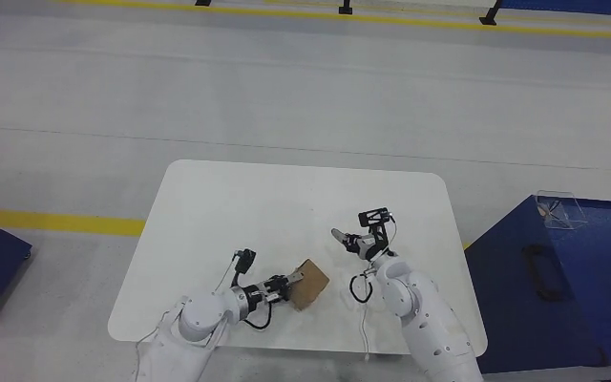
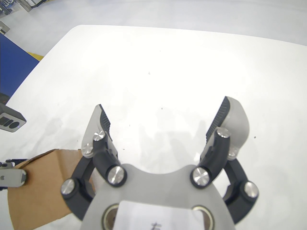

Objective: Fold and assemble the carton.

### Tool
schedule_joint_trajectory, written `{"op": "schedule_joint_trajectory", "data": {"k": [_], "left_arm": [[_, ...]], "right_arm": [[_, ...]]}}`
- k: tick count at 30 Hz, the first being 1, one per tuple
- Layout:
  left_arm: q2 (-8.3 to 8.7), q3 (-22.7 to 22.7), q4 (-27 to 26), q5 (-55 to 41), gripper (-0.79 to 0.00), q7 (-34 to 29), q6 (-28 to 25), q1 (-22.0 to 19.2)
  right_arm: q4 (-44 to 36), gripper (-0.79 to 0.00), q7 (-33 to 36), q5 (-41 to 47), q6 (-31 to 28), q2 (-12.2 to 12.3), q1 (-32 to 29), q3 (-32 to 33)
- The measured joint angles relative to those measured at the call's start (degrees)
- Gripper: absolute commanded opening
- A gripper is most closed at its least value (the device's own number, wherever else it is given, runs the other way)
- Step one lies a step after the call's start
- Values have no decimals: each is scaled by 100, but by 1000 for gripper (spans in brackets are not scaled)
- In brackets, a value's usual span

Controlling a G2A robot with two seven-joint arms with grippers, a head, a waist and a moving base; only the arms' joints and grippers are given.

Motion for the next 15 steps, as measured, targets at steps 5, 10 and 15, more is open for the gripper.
{"op": "schedule_joint_trajectory", "data": {"k": [5, 10, 15], "left_arm": [[57, -314, -407, 204, 0, 791, -85, 214], [135, -434, -1489, 1258, -739, 2348, -1122, 927], [195, 128, -2062, 3876, -785, 3158, -1823, 1310]], "right_arm": [[-33, 0, -13, 6, 11, 3, -33, -26], [-112, 0, -26, 4, 34, 0, -88, -91], [-125, 0, 33, 6, -18, -7, -113, -194]]}}
